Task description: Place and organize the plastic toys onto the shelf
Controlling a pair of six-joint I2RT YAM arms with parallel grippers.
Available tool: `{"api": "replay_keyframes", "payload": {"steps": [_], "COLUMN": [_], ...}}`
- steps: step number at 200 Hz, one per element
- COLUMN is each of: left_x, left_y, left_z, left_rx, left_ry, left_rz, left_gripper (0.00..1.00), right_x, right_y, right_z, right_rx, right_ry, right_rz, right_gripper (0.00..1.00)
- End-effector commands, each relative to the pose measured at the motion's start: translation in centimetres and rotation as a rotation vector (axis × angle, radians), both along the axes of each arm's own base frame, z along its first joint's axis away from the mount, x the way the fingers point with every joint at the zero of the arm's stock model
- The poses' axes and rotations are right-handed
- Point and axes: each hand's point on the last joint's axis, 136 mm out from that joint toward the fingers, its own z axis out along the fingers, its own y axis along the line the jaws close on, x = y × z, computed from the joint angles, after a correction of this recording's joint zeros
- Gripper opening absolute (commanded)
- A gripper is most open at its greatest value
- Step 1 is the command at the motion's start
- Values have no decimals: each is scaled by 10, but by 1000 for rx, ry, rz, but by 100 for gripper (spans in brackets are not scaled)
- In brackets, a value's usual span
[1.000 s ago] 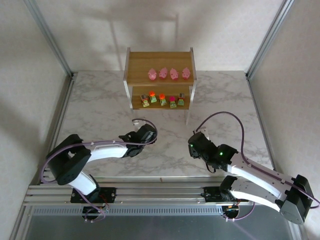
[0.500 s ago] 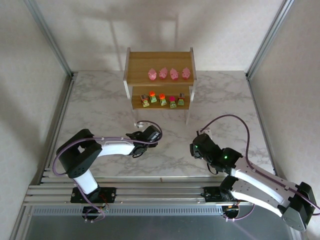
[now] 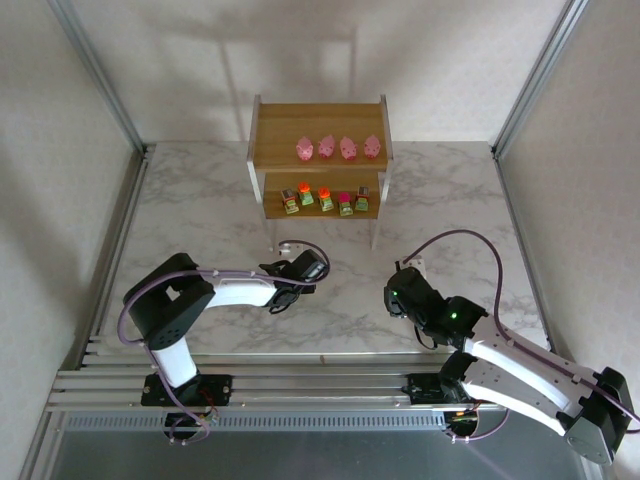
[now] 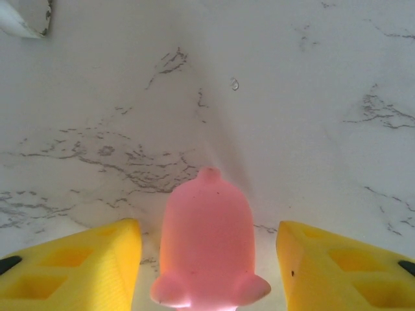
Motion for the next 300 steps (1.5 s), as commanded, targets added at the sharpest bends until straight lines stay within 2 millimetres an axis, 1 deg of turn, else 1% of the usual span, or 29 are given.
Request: {"api": "replay_keyframes", "payload": {"steps": [1,19,40,57,94,104,128,143,192,221,255,258,280,300], "left_x": [-2,-2,-2,0,1,2,4,4,2,1,2,4,8,12], "left_y": [3,5,6,7,8,8,9,10,11,9,5,4,4,-2], "left_z": [-5,-4,-2,1,8,11,23,34,90,128,185,192,229,265], "left_rx": [24,24,26,32,44,44,42,40,63,43,23,16,22,13], "left_ry": [15,9,0,-10,-28,-37,-64,-87,-194,-245,-329,-340,-385,-429], "left_rz": [35,43,43,46,47,47,45,46,43,35,11,11,7,-13], "left_gripper": [55,52,41,36,34,31,26,25,25,26,26,26,26,27], "right_x": [-1,-1,0,0,0,0,0,0,-1,-1,-1,-1,-1,-1], "right_y": [-3,-3,-4,-3,-3,-3,-3,-3,-5,-5,-6,-6,-6,-6], "right_z": [-4,-4,-5,-5,-5,-6,-5,-5,-4,-3,-3,-2,-2,-2], "right_rx": [1,1,-2,-4,-5,-6,-5,-4,3,7,9,10,13,15], "right_ry": [2,4,4,5,7,8,7,6,-3,-8,-12,-13,-13,-16], "right_rz": [-12,-11,-12,-11,-10,-10,-10,-10,-14,-17,-18,-18,-17,-18], "right_gripper": [33,31,30,29,28,28,28,28,28,28,28,28,28,27]}}
